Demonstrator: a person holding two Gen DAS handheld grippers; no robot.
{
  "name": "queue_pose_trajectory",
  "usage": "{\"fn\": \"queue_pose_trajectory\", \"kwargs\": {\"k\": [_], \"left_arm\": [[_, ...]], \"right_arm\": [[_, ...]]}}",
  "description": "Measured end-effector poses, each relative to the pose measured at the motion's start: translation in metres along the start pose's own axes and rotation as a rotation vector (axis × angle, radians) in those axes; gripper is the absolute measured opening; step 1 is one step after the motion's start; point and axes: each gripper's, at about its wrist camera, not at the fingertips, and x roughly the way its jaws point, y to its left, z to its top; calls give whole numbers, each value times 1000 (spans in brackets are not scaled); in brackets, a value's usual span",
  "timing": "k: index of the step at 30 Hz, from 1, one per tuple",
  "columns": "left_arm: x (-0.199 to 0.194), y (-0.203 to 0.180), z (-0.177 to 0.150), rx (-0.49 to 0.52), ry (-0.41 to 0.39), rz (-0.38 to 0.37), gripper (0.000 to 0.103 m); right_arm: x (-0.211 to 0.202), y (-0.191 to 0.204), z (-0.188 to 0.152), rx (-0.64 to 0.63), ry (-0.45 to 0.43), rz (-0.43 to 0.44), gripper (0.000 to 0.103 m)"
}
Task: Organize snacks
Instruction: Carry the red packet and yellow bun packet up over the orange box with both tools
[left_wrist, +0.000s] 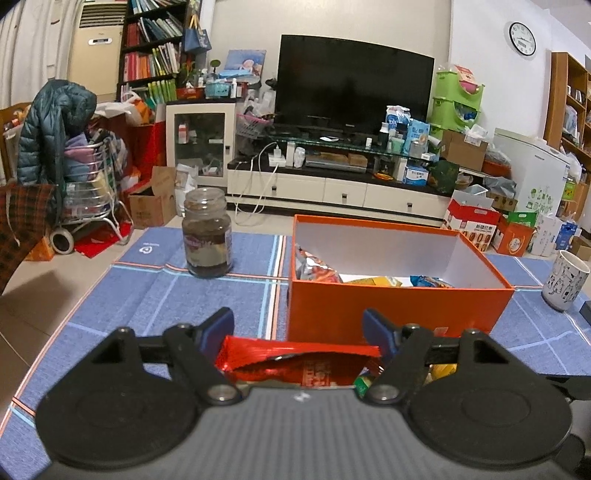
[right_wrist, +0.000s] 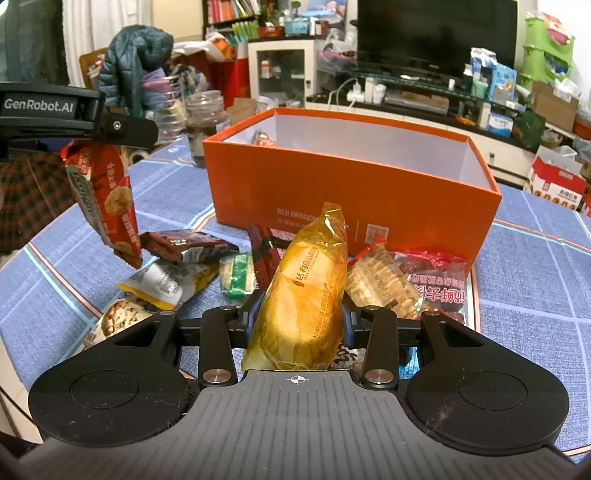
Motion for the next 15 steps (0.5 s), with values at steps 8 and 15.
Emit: {"fn": "queue_pose_trajectory", "kwargs": {"k": [8,15], "left_arm": [[1,-1,1,6,1,0,74],[5,-2,-1,13,34,45,74]], "right_arm": [[0,0,1,2,-1,2,25],[-1,0,1,1,-1,10,25]]}}
